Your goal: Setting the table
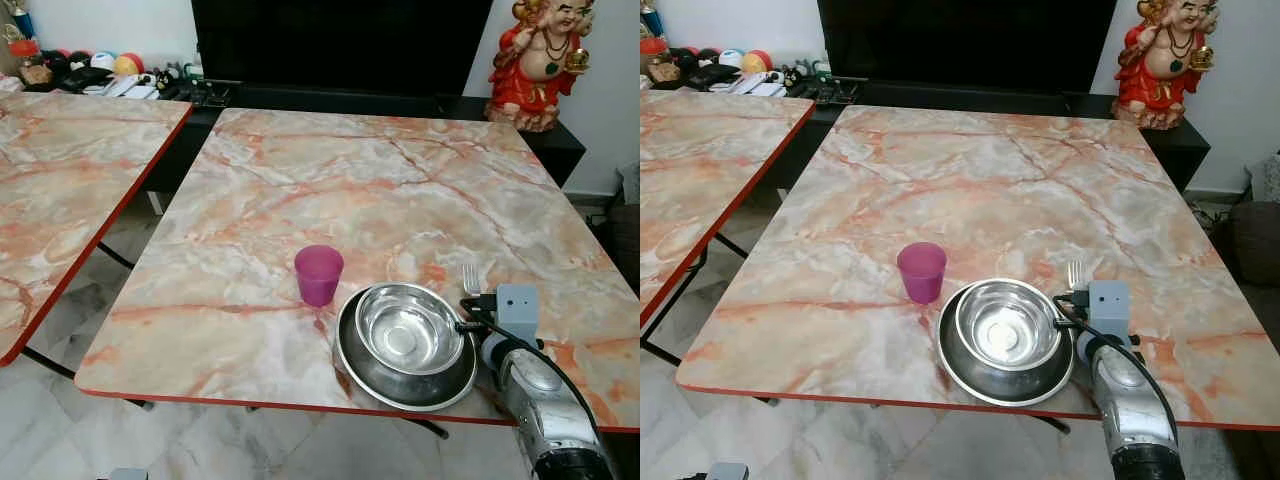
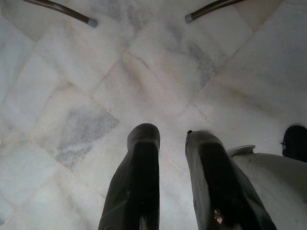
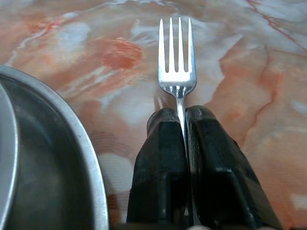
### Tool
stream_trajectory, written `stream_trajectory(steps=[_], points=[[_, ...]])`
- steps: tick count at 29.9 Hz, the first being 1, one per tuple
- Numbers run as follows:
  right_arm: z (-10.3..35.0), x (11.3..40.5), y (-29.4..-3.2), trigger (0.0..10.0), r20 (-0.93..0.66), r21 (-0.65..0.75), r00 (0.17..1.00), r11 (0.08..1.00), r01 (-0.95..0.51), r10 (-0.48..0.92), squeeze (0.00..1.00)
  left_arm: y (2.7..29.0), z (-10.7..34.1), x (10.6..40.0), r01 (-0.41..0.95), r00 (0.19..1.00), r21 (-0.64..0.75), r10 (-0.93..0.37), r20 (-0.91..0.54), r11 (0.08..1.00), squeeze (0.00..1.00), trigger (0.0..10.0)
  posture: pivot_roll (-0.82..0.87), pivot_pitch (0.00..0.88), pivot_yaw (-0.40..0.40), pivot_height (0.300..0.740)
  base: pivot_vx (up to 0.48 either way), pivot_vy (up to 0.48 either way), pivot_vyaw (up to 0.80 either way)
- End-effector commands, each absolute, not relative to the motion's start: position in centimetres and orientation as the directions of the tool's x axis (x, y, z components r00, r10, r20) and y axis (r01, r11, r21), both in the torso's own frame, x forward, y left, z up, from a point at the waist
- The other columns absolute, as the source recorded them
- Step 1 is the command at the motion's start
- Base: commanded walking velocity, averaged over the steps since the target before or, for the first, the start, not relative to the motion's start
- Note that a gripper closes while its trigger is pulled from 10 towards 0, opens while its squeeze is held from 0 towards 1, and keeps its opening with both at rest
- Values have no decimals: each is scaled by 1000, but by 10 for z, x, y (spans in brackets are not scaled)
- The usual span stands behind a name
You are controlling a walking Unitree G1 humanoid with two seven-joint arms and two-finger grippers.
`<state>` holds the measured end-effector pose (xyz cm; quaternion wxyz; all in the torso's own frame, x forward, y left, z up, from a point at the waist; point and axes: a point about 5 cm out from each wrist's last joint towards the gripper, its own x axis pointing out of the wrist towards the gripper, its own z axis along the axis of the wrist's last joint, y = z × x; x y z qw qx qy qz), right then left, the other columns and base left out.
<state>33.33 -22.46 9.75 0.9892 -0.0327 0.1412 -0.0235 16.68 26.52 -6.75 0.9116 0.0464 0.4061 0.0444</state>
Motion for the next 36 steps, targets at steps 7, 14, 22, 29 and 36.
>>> stream_trajectory(steps=[7, 14, 22, 29, 36], points=[[95, 334, -223, 10000, -298, -79, 953, 996, 34, -56, 0, 268, -69, 162, -41, 650, 130, 126, -749, 991, 0, 10000, 39, 105, -3, 740, 0, 0, 0], [95, 334, -223, 10000, -300, -81, 952, 996, 36, -59, 0, 269, -69, 162, -43, 650, 133, 129, -749, 990, 0, 10000, 39, 105, -2, 740, 0, 0, 0], [103, 337, -225, 10000, -261, -78, 962, 995, 56, -74, 0, 269, -68, 163, -42, 652, 135, 130, -747, 990, 0, 10000, 38, 103, 0, 740, 0, 0, 0], [111, 339, -227, 10000, -221, -79, 971, 994, 71, -87, 0, 269, -68, 164, -42, 653, 134, 129, -747, 990, 0, 10000, 37, 100, 0, 740, 0, 0, 0], [133, 343, -228, 10000, -90, -58, 991, 994, 95, -100, 0, 270, -68, 164, -41, 652, 137, 130, -747, 990, 0, 10000, 42, 99, 4, 740, 0, 0, 0]])
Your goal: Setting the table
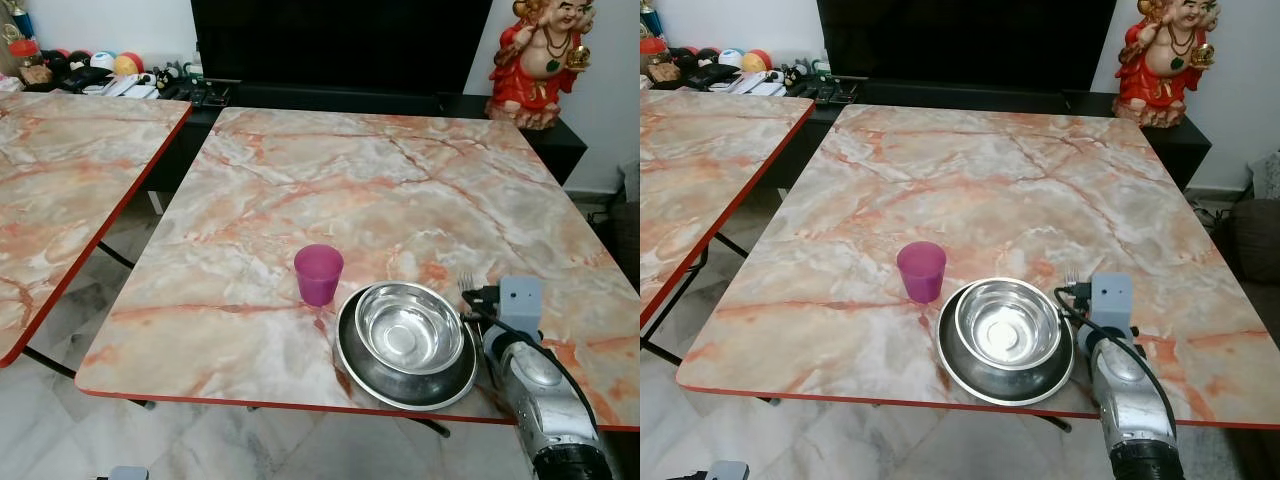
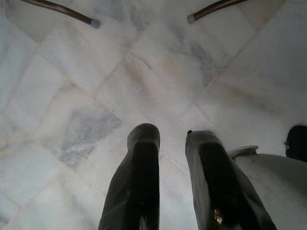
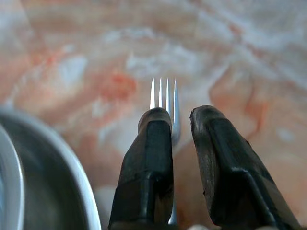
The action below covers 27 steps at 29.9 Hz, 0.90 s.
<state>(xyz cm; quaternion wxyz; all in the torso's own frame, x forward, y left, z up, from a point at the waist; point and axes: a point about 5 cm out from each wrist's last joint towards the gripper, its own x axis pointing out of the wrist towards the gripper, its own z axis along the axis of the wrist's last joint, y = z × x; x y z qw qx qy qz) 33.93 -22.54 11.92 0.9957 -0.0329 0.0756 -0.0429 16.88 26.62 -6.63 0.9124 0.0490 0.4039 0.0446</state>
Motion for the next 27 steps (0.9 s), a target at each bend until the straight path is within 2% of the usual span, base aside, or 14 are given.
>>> stream_trajectory(steps=[1, 12, 27], points=[[137, 343, -227, 10000, -66, -57, 993, 994, 95, -98, 0, 270, -67, 164, -41, 654, 138, 131, -745, 990, 0, 10000, 42, 99, 4, 740, 0, 0, 0], [174, 344, -228, 10000, 122, -34, 986, 993, 116, -112, 0, 266, -68, 165, -40, 658, 135, 127, -742, 990, 0, 10000, 31, 83, -11, 740, 0, 0, 0], [178, 337, -224, 10000, 177, -18, 979, 994, 105, -100, 0, 264, -69, 165, -54, 664, 128, 131, -736, 990, 0, 10000, 33, 57, -24, 740, 0, 0, 0]])
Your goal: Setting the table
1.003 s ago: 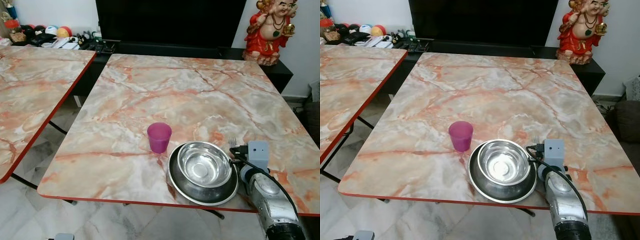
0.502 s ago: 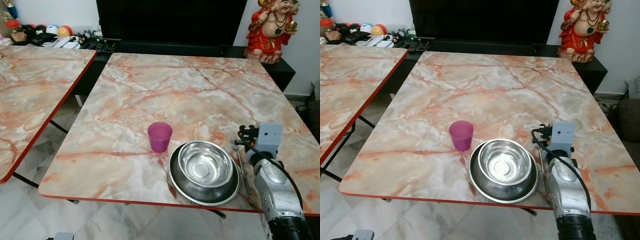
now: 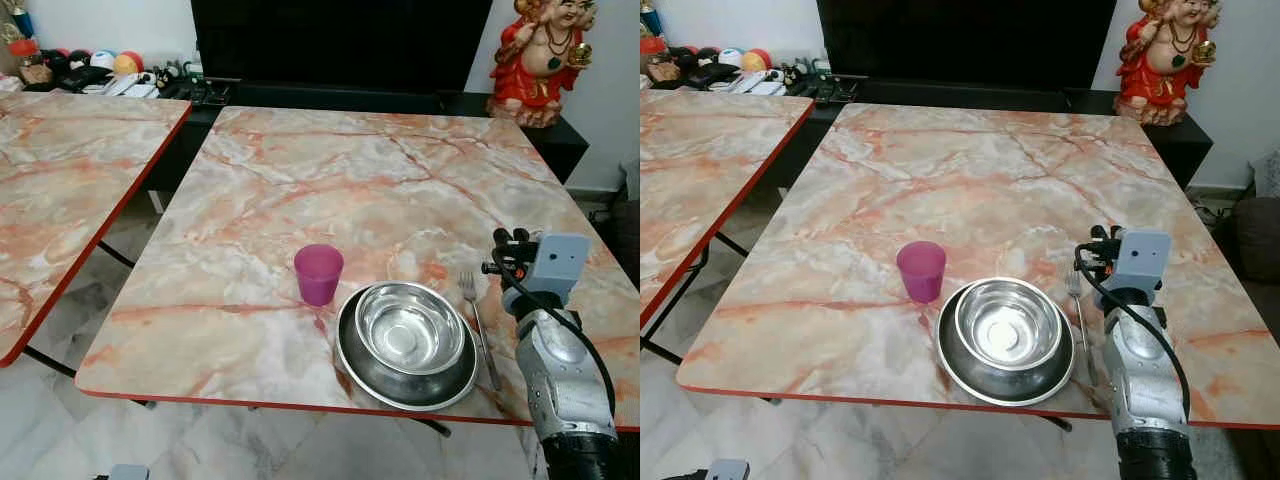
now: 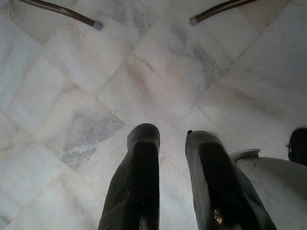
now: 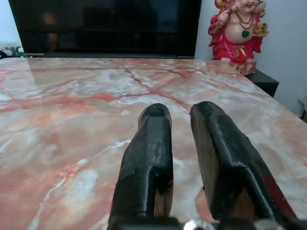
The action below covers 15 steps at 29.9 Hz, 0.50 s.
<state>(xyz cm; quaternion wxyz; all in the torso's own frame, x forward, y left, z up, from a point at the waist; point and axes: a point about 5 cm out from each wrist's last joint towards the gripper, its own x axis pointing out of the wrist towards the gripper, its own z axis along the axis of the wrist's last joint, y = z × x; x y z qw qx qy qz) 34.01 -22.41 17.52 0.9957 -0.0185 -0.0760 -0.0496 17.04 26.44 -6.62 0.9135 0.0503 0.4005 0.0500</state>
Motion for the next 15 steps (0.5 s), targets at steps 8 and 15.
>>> stream_trajectory(steps=[8, 15], points=[[181, 333, -224, 10000, 209, -22, 974, 995, 97, -90, 0, 264, -70, 163, -61, 659, 126, 135, -740, 990, 0, 10000, 32, 46, -26, 740, 0, 0, 0], [184, 332, -223, 10000, 230, -35, 971, 996, 81, -71, 0, 265, -71, 162, -112, 647, 100, 149, -748, 989, 0, 10000, 34, 35, -28, 740, 0, 0, 0]])
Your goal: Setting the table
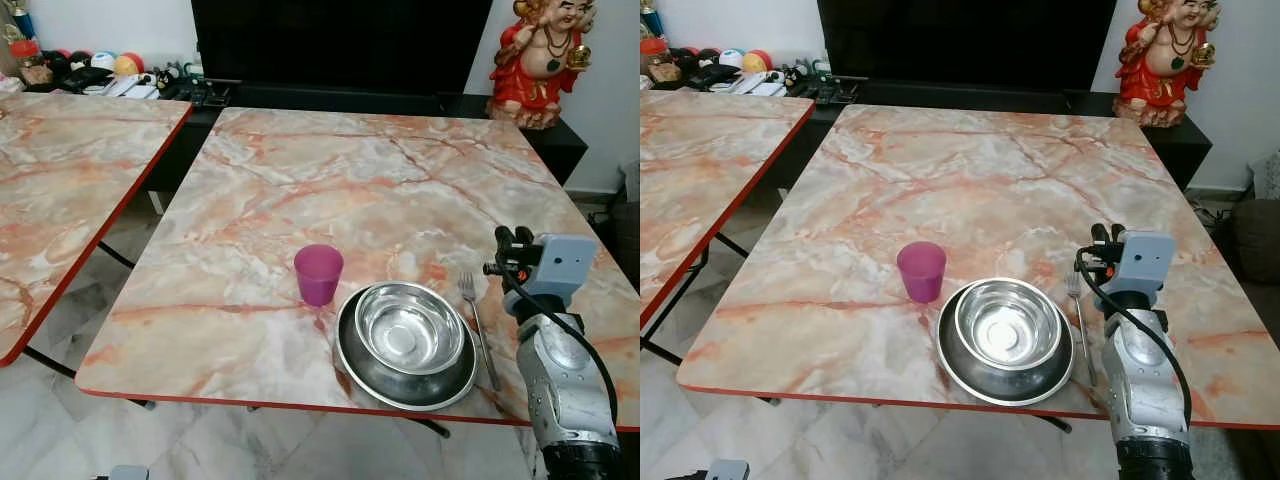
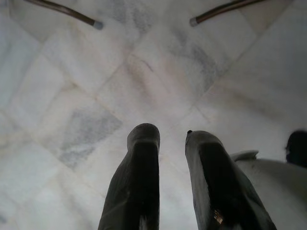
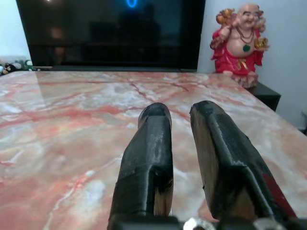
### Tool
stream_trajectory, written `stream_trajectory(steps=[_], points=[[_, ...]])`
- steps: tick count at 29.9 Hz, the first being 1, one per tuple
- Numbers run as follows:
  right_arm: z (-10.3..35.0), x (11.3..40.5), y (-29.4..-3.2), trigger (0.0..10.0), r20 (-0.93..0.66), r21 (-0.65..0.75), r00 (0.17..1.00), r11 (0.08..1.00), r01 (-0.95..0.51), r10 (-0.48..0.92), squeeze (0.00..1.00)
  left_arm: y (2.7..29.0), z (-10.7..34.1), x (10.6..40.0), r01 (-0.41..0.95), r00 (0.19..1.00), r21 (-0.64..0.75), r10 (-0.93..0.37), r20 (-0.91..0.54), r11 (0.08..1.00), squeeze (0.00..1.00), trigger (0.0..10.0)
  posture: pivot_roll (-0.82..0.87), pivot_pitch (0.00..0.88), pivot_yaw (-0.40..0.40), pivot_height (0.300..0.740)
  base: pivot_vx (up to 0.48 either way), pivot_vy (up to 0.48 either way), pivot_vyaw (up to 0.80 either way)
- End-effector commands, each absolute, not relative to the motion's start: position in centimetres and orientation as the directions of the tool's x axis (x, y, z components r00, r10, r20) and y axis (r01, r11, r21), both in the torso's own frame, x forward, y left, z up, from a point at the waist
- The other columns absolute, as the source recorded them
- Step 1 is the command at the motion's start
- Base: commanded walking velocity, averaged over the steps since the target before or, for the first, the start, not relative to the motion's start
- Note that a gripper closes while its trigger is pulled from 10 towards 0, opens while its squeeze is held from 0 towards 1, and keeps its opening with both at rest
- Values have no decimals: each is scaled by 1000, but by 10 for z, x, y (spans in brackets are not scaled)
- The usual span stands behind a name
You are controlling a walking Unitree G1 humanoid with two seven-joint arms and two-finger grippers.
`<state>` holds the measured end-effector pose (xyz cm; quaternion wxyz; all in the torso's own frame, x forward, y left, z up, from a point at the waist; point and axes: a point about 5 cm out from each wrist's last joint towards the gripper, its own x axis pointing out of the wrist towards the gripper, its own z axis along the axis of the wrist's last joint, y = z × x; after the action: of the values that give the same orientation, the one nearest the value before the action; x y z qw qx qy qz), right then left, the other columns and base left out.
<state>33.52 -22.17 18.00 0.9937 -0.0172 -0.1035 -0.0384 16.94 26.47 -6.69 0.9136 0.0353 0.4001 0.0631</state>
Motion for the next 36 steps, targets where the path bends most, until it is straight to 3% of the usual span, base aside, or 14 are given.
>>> stream_trajectory(steps=[1, 4, 13, 36], points=[[184, 332, -222, 10000, 237, -32, 969, 997, 74, -65, 0, 267, -71, 162, -193, 645, 61, 174, -744, 979, 0, 10000, 34, 30, -28, 740, 0, 0, 0], [184, 332, -222, 10000, 240, -32, 969, 997, 72, -62, 0, 274, -69, 162, -328, 636, 11, 229, -737, 945, 0, 10000, 34, 29, -30, 740, 0, 0, 0], [186, 333, -221, 10000, 246, -31, 968, 997, 65, -55, 0, 272, -70, 162, -268, 636, 33, 202, -745, 963, 0, 10000, 41, 48, -33, 740, 0, 69, 0], [192, 335, -216, 10000, 274, -49, 961, 998, 45, -30, 0, 268, -71, 161, -282, 637, 19, 202, -744, 959, 0, 10000, 46, 76, -40, 740, 0, 480, 0]])
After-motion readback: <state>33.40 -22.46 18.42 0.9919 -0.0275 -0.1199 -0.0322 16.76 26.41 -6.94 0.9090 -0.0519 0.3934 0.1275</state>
